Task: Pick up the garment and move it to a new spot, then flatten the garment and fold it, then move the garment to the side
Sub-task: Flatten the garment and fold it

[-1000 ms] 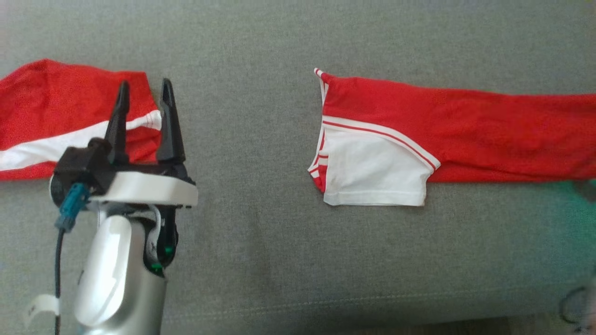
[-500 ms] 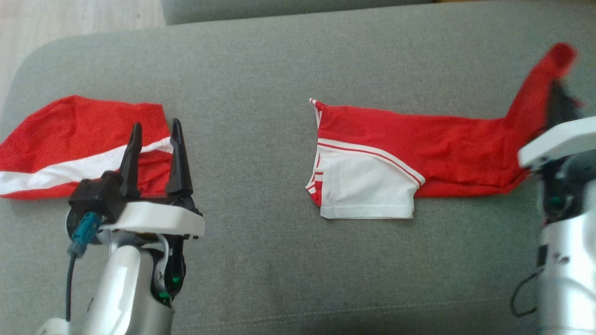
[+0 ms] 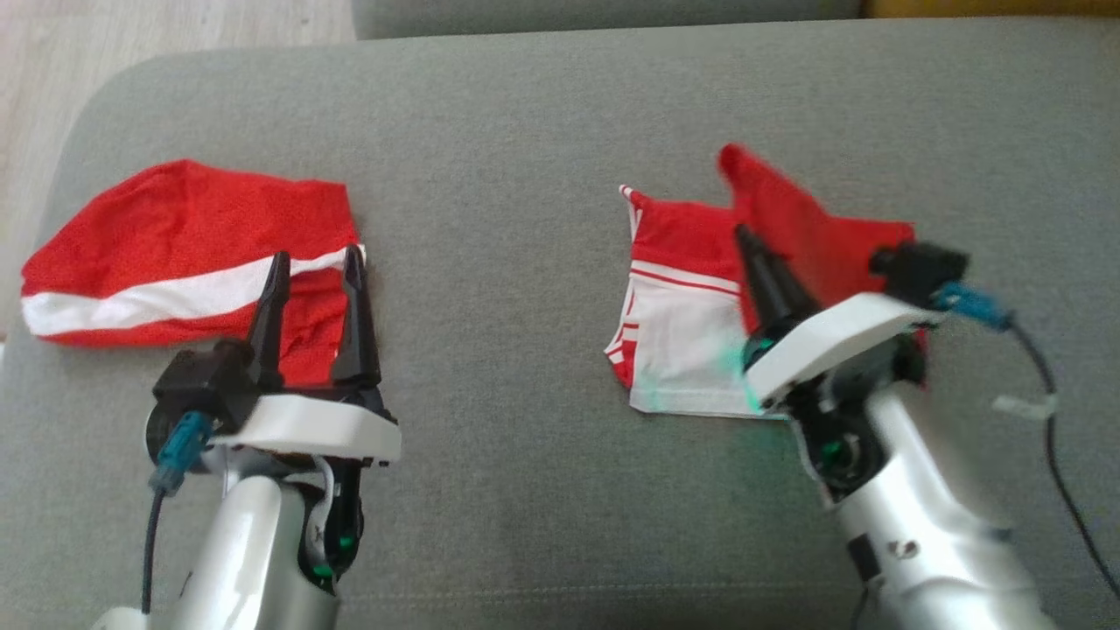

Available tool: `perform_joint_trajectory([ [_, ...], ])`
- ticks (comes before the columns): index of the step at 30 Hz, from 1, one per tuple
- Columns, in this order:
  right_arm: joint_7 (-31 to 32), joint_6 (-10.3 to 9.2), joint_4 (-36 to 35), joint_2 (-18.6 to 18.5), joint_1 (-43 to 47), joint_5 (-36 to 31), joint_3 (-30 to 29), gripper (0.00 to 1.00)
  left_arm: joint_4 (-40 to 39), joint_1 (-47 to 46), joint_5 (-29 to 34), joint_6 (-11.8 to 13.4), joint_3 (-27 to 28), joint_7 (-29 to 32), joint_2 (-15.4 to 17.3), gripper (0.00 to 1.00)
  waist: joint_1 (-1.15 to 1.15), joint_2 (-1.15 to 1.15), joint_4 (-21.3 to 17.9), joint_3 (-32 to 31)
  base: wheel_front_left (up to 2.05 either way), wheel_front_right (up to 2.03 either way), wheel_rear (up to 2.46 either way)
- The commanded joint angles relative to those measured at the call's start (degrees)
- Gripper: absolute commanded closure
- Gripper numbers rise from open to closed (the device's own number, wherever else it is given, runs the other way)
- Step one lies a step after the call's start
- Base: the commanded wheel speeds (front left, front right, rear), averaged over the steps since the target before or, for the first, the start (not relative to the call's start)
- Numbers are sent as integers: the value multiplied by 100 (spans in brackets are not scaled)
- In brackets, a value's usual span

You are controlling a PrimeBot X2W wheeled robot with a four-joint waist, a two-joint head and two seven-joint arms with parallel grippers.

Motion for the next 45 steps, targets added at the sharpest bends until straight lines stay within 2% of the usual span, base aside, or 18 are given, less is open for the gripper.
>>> perform_joint_trajectory([
  [1, -208, 37, 4, 13, -317, 124, 315, 100, -162, -242, -32, 32, 134, -29, 64, 0, 0, 0, 76, 63, 0, 0, 0],
  [12, -1095, 37, 1388, 13, -986, 904, 1535, 100, -111, -303, -79, 66, 57, -29, 64, 0, 0, 0, 301, 214, 0, 0, 0],
  [13, -1145, 37, 1460, 13, -1033, 985, 1679, 8, -101, -302, -82, 68, 50, -29, 64, 0, 0, 0, 309, 221, 0, 0, 0],
  [14, -1170, 37, 1498, 13, -1065, 1101, 1830, 0, -95, -302, -85, 71, 44, -29, 64, 0, 0, 0, 314, 225, 0, 0, 0],
  [18, -1361, 37, 1578, 13, -1206, 1478, 2301, 0, -88, -297, -94, 91, 68, -29, 64, 0, 0, 0, 270, 204, 0, 0, 0],
  [22, -1552, 37, 1680, 14, -1417, 1671, 2508, 0, -98, -288, -102, 98, 89, -29, 64, 0, 0, 0, 145, 143, 0, 0, 0],
  [27, -1720, 37, 1968, 14, -1760, 1241, 2328, 0, -140, -262, -90, 101, 129, -29, 64, 0, 0, 0, -59, 57, 0, 0, 0],
  [31, -1744, 37, 1946, -167, -1937, 233, 1609, 0, -248, -251, -78, 106, 146, -29, 64, 0, 0, 0, -233, 18, 0, 0, 0],
  [38, -1746, 37, 764, -810, -1136, -1645, 164, 0, -423, -319, -67, 128, 29, -29, 64, 0, 0, 0, -406, -4, 0, 0, 0],
  [41, -1746, 37, 196, -865, -601, -2188, -398, 0, -466, -330, -55, 138, -54, -29, 64, 0, 0, 0, -453, -5, 0, 0, 0],
  [45, -1747, 37, -486, -656, 113, -2677, -1026, 0, -514, -301, -19, 152, -157, -29, 64, 0, 0, 0, -508, 8, 0, 0, 0],
])
